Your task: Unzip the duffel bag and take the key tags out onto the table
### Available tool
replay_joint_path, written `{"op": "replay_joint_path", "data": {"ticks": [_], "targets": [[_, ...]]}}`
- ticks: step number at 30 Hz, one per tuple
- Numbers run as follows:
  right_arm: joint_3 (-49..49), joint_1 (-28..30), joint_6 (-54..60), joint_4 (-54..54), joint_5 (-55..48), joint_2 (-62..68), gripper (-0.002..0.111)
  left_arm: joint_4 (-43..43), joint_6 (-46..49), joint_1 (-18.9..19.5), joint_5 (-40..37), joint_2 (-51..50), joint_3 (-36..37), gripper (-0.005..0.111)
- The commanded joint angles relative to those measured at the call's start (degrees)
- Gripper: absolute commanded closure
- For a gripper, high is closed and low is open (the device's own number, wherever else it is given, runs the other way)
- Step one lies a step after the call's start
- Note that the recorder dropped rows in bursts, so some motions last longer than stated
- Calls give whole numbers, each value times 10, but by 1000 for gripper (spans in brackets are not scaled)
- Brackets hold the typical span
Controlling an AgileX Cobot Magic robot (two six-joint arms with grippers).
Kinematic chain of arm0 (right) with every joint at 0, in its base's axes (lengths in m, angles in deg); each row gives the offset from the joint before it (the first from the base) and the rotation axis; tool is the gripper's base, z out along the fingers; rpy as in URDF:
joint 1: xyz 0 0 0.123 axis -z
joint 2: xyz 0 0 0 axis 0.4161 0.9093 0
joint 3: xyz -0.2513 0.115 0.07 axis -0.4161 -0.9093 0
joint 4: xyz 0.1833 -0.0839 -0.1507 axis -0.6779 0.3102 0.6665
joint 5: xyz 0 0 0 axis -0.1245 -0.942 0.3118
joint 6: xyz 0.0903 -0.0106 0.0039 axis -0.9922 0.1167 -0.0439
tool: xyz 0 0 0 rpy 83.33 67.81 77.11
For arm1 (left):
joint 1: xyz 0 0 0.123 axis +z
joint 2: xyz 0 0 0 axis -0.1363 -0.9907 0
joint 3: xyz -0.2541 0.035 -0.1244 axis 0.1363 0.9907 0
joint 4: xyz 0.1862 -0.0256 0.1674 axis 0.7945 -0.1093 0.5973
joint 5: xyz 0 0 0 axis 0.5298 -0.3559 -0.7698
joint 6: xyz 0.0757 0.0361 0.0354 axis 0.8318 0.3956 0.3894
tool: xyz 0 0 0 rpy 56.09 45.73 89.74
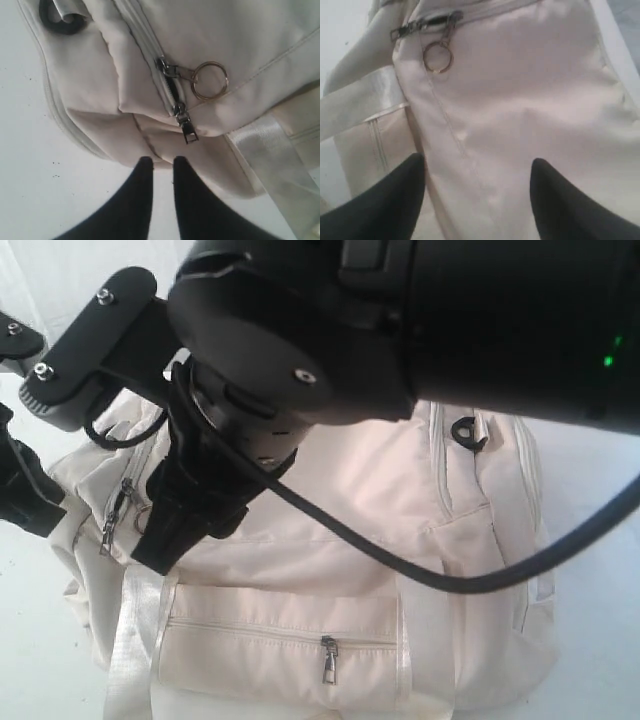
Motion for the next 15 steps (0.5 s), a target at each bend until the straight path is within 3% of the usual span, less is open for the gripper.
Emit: {"op": "replay_joint_path", "data": {"ticks": [1, 3, 8, 12, 15], "targets": [[-8, 12, -64, 59, 75, -6, 50, 40, -41, -1, 3, 1, 13, 51], [-12, 32, -79, 56, 110, 2, 53, 104, -104, -1, -20, 4, 6, 46], [-12, 88, -74, 21, 199, 42, 55, 267, -262, -1, -101, 39, -16, 50], [-12, 98, -40, -2, 279, 91, 54, 278, -276, -1, -104, 68, -16, 54], [-12, 96, -31, -5, 309, 131, 46, 269, -276, -1, -106, 78, -16, 55]]}}
